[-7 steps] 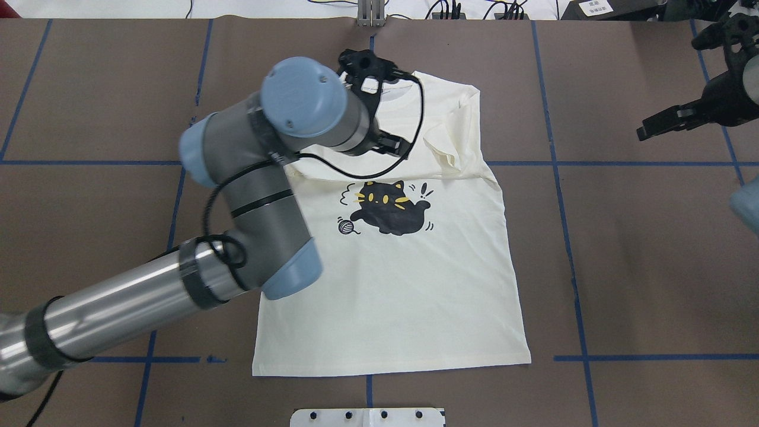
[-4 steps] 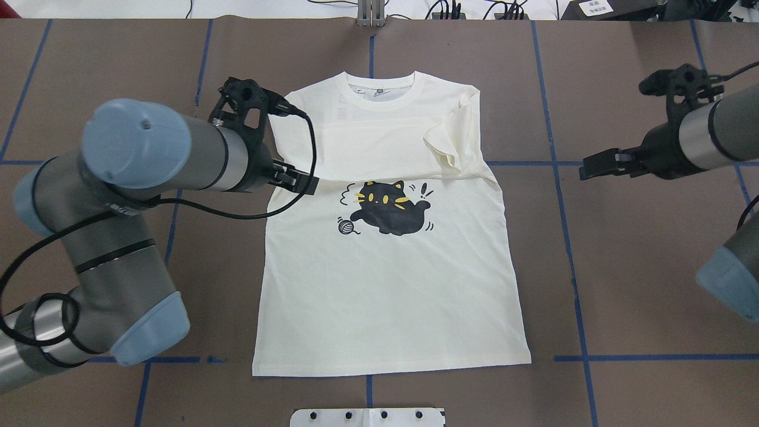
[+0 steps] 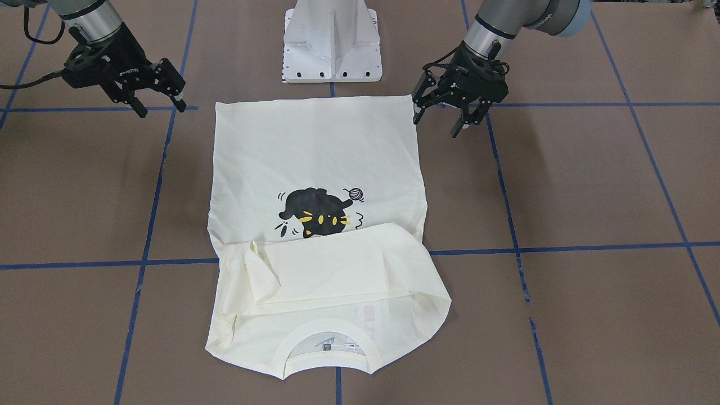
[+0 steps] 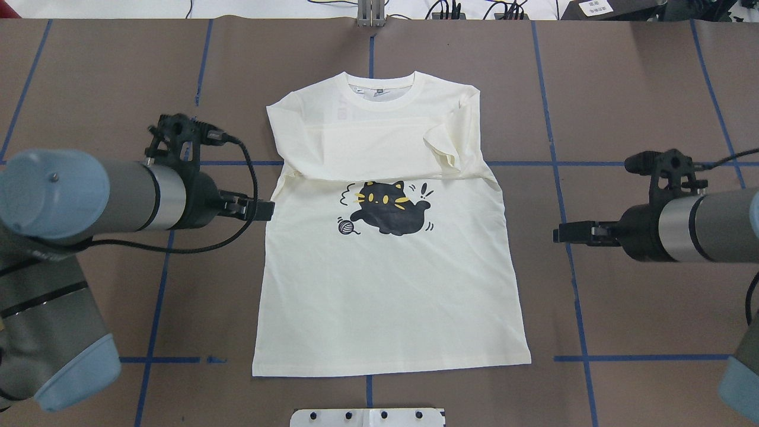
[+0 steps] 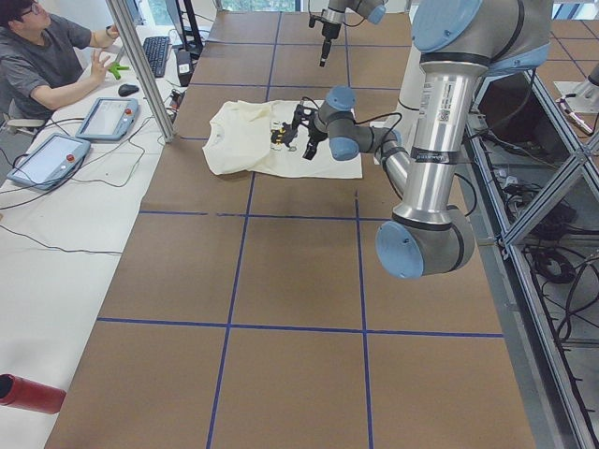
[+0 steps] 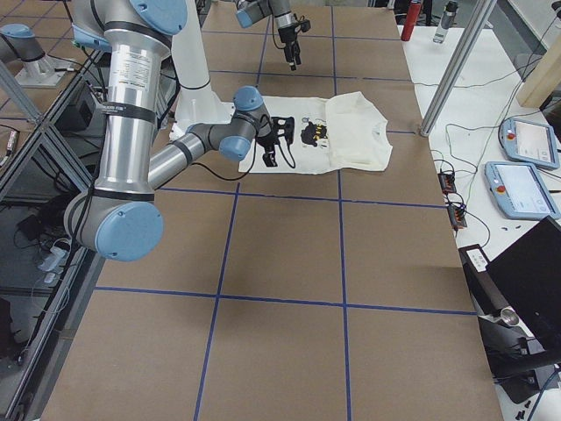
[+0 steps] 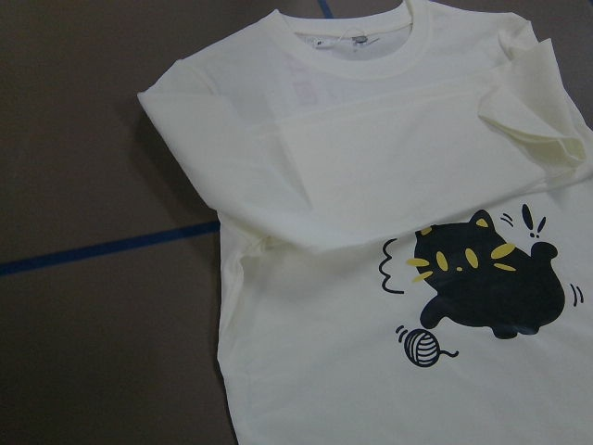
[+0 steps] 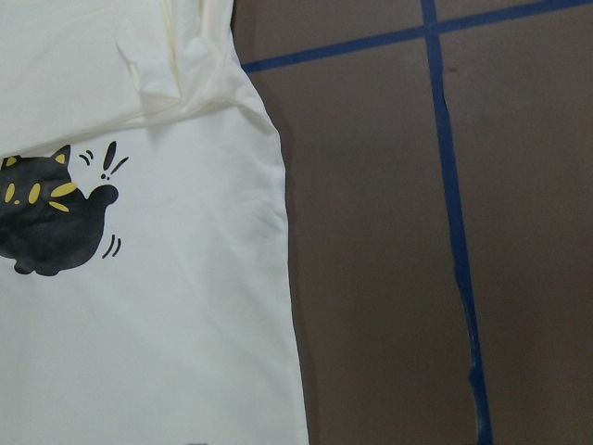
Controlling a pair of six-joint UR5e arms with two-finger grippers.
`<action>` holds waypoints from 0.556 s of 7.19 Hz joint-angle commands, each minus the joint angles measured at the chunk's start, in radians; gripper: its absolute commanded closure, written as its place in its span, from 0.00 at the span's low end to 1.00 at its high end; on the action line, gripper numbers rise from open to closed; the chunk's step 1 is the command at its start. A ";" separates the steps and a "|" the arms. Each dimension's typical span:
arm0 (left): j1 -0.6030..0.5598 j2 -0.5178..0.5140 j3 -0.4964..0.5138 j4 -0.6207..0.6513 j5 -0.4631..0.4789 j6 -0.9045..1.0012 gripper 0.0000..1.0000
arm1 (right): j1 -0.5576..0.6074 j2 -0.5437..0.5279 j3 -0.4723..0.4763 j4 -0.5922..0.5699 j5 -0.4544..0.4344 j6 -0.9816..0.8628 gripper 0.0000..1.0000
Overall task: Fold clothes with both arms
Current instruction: 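Move both grippers down to the hem corners nearest the robot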
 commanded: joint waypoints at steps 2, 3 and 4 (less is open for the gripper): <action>0.261 0.120 -0.002 -0.044 0.183 -0.357 0.50 | -0.297 -0.043 0.037 0.007 -0.312 0.249 0.10; 0.289 0.127 0.002 -0.014 0.184 -0.362 0.49 | -0.311 -0.043 0.036 0.007 -0.325 0.250 0.06; 0.303 0.122 0.002 0.014 0.184 -0.364 0.49 | -0.319 -0.041 0.036 0.007 -0.342 0.250 0.06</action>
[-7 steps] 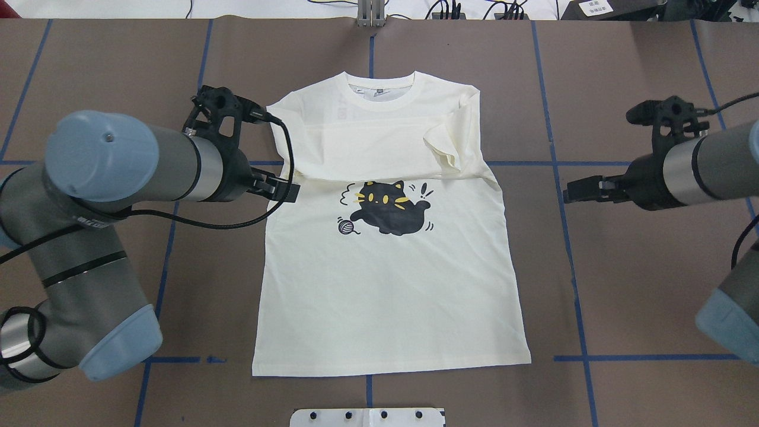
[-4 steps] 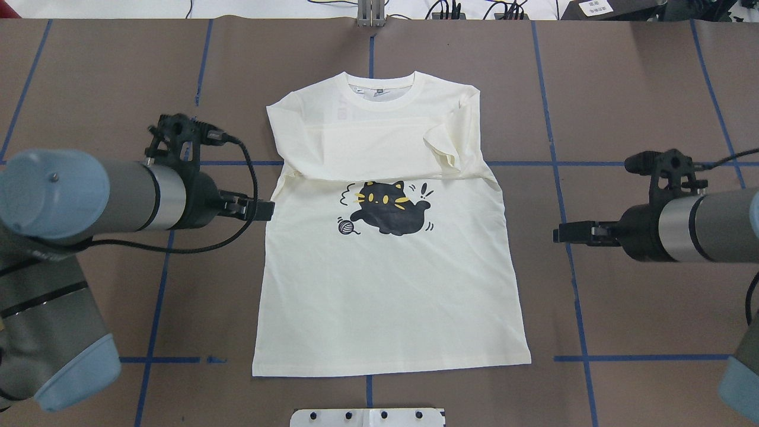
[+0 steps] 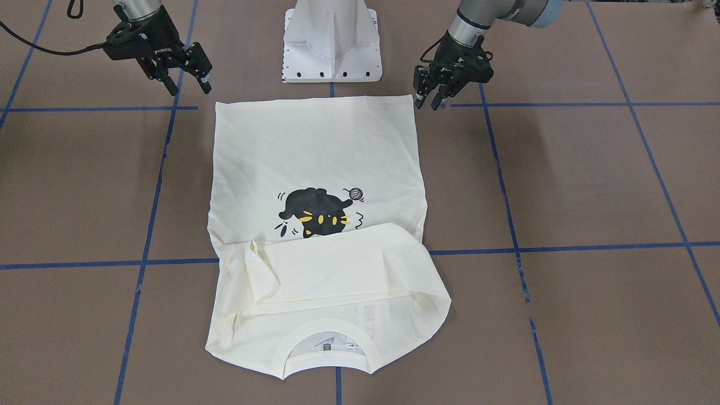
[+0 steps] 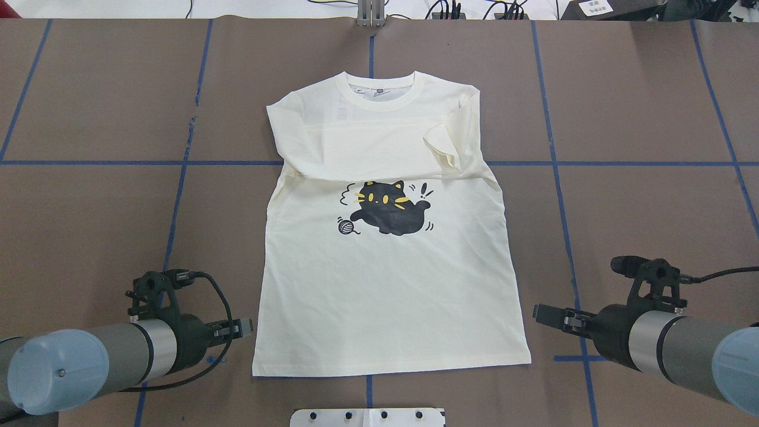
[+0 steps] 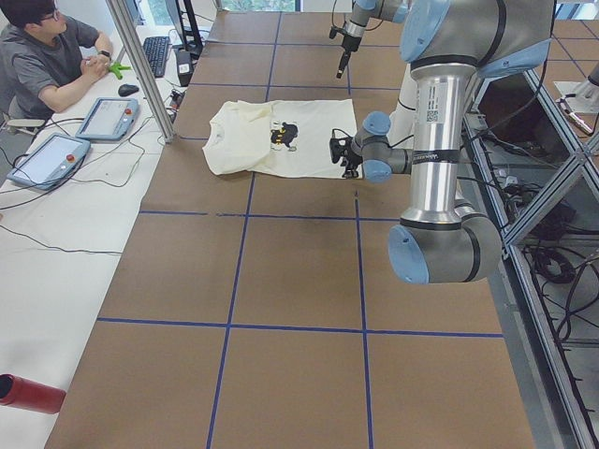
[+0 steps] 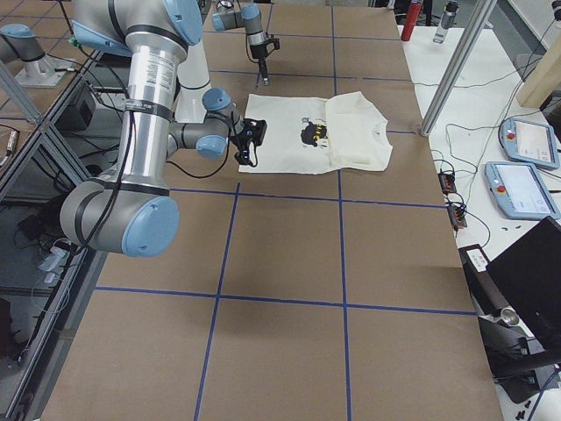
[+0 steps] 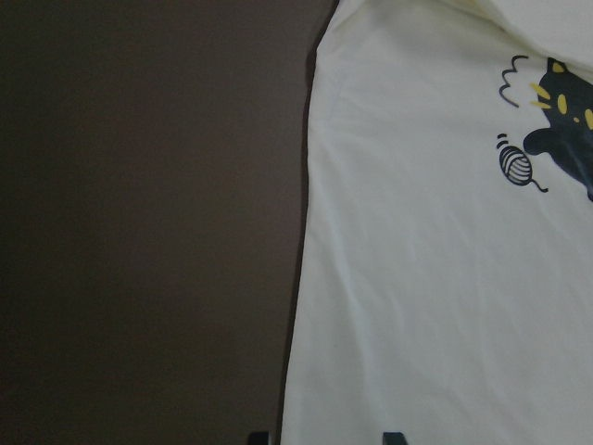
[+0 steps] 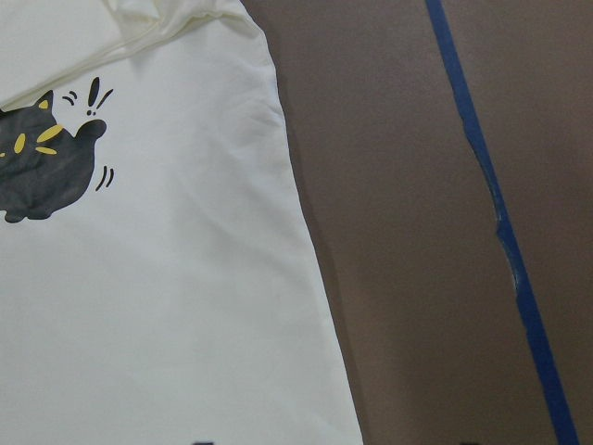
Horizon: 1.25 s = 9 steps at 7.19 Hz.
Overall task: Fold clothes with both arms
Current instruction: 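Move both grippers down to the hem corners nearest the robot, then lower both grippers onto the hem corners and align with the edges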
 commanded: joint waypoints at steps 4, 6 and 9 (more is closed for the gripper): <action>0.126 -0.018 0.013 0.036 0.009 -0.107 0.49 | -0.023 0.005 0.000 0.002 -0.034 0.010 0.06; 0.135 -0.061 0.017 0.049 0.009 -0.153 0.54 | -0.025 0.005 0.000 0.000 -0.042 0.010 0.06; 0.135 -0.069 0.039 0.049 0.009 -0.151 0.55 | -0.025 0.005 -0.003 0.000 -0.043 0.010 0.06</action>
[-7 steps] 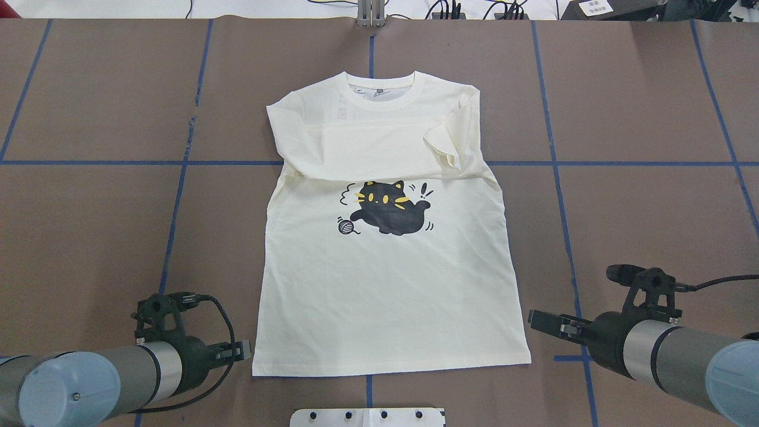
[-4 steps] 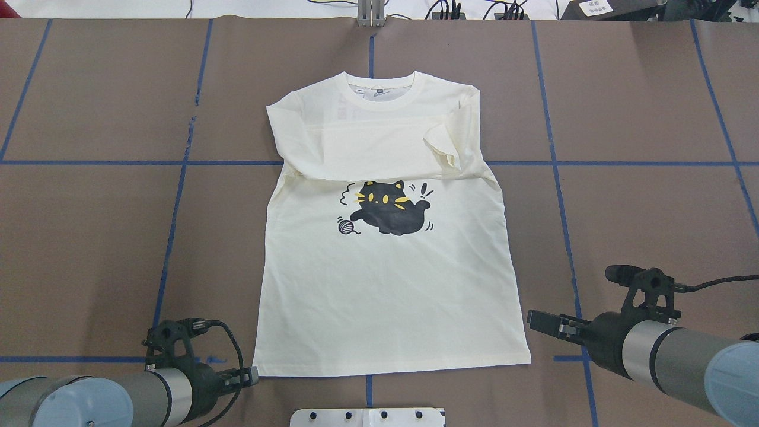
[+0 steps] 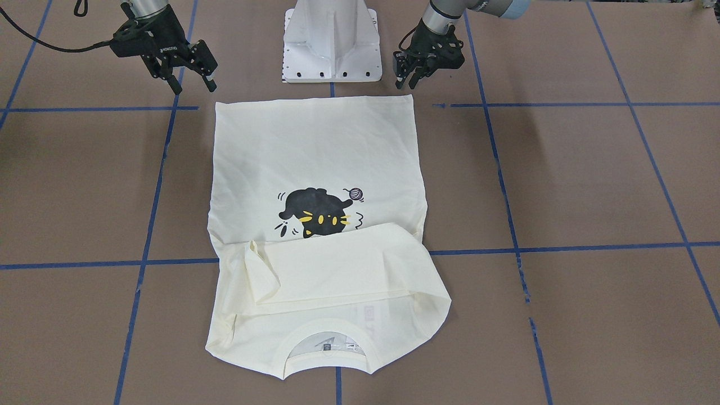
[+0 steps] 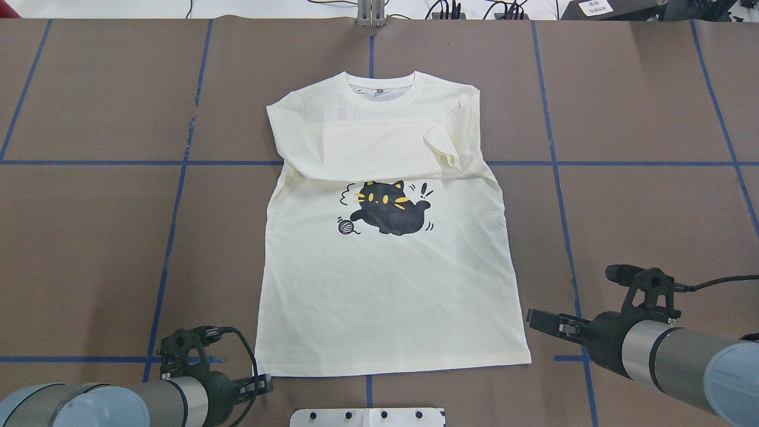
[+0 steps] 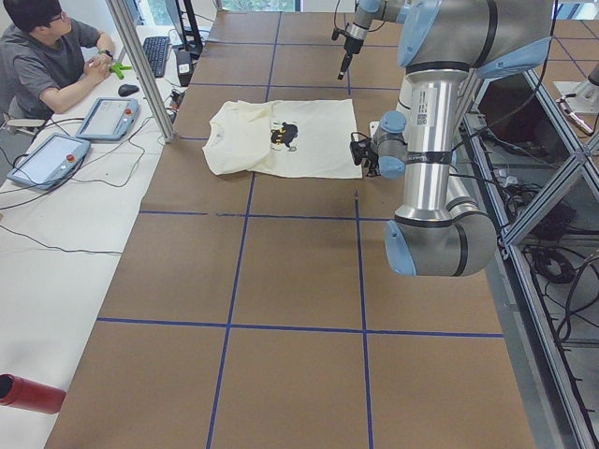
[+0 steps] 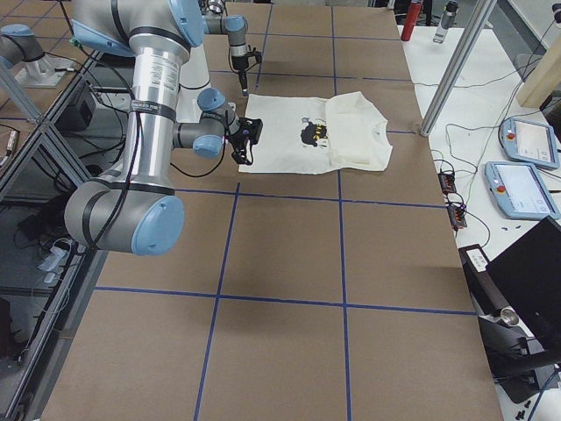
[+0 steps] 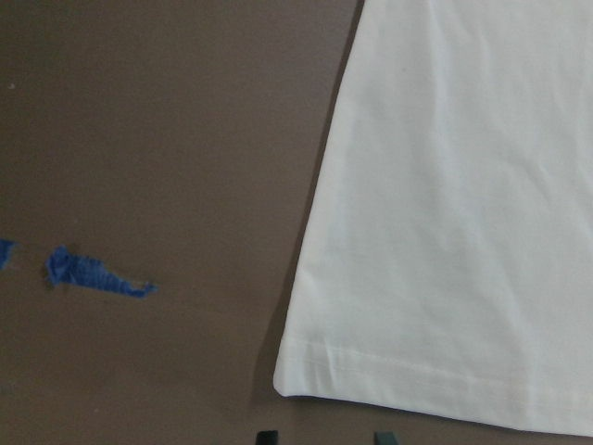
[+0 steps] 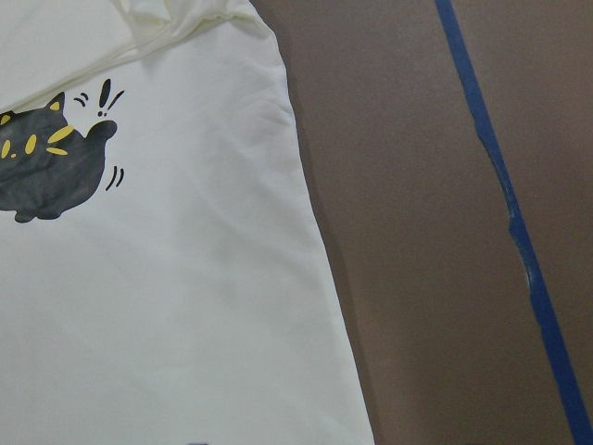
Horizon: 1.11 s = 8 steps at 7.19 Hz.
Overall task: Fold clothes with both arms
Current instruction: 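Lower both grippers onto the hem corners and align with the edges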
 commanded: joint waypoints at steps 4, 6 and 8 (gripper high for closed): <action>-0.036 -0.003 0.023 0.000 -0.002 0.010 0.58 | -0.001 0.002 -0.001 0.000 -0.010 0.000 0.06; -0.045 -0.003 0.034 0.000 -0.002 0.012 0.58 | -0.001 0.002 -0.002 0.001 -0.010 0.000 0.05; -0.045 -0.012 0.036 0.000 -0.002 0.012 0.65 | -0.001 0.002 -0.001 0.000 -0.010 0.000 0.05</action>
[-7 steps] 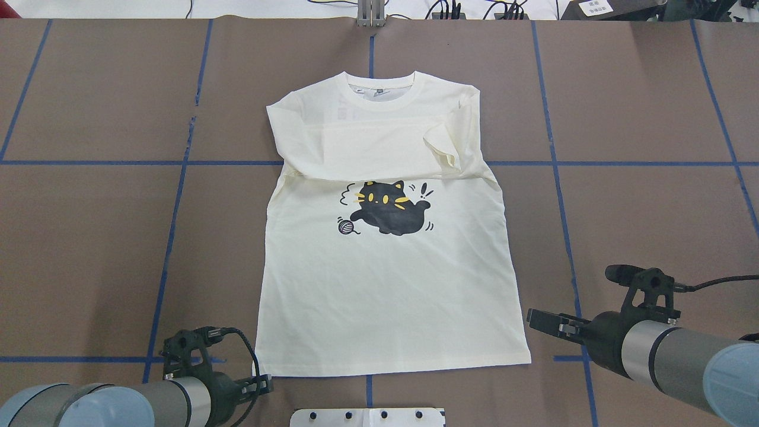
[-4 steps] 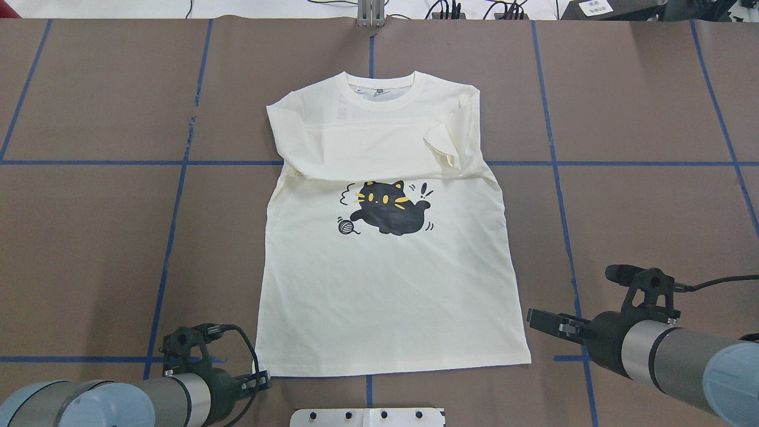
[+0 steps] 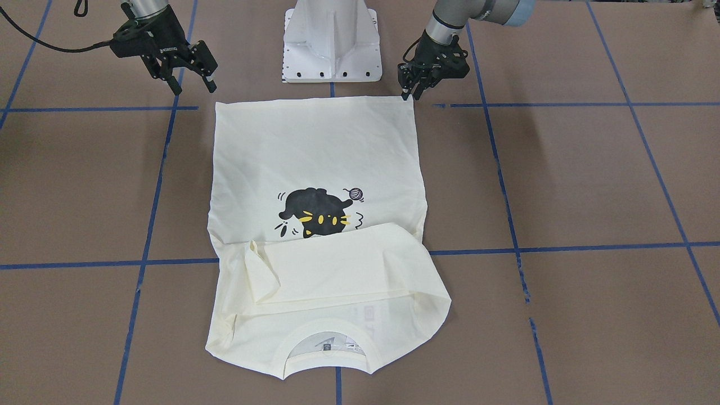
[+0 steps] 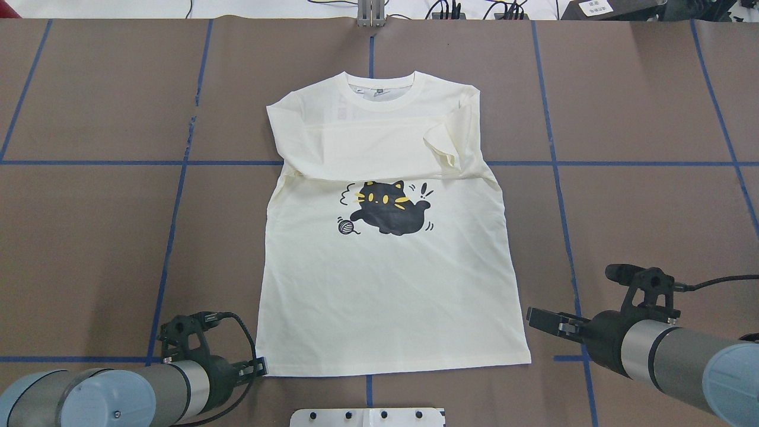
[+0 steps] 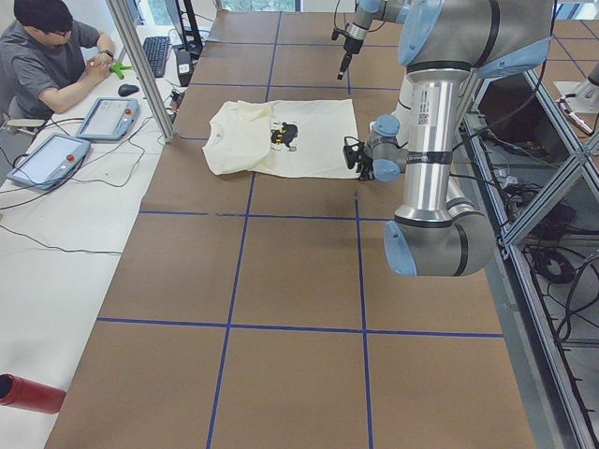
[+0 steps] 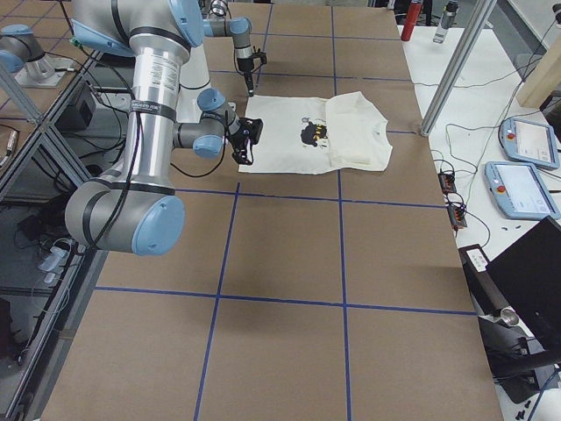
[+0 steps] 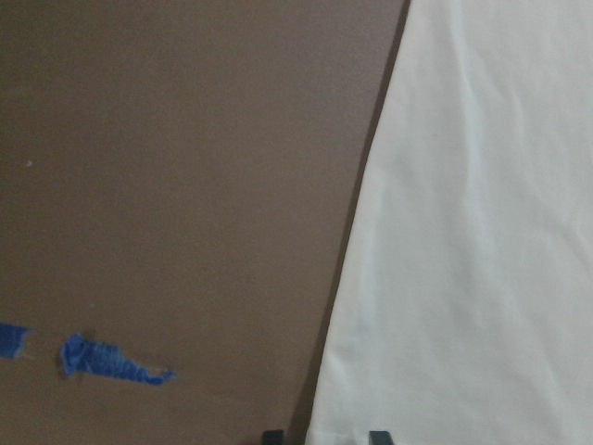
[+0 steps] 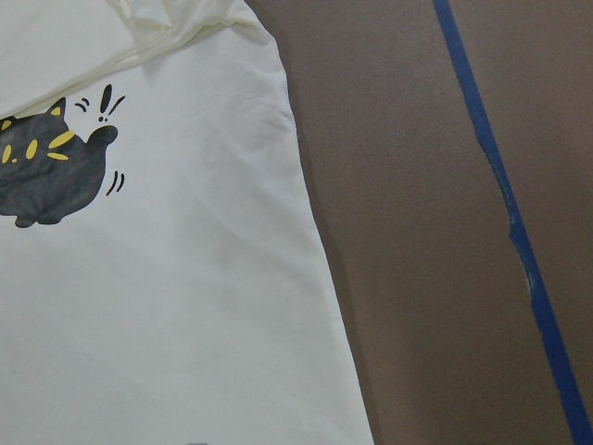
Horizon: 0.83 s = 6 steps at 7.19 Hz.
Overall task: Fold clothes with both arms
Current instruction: 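Lower both grippers onto the hem corners and align with the edges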
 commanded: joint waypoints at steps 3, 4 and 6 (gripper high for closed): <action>0.002 -0.023 0.017 0.000 -0.002 0.000 0.66 | 0.000 0.001 0.000 -0.001 -0.006 0.000 0.04; 0.002 -0.023 0.017 0.000 -0.002 -0.001 0.69 | 0.000 0.001 0.001 -0.001 -0.006 0.000 0.04; -0.001 -0.022 0.013 0.000 -0.002 -0.001 1.00 | -0.003 0.001 0.000 -0.001 -0.006 0.002 0.04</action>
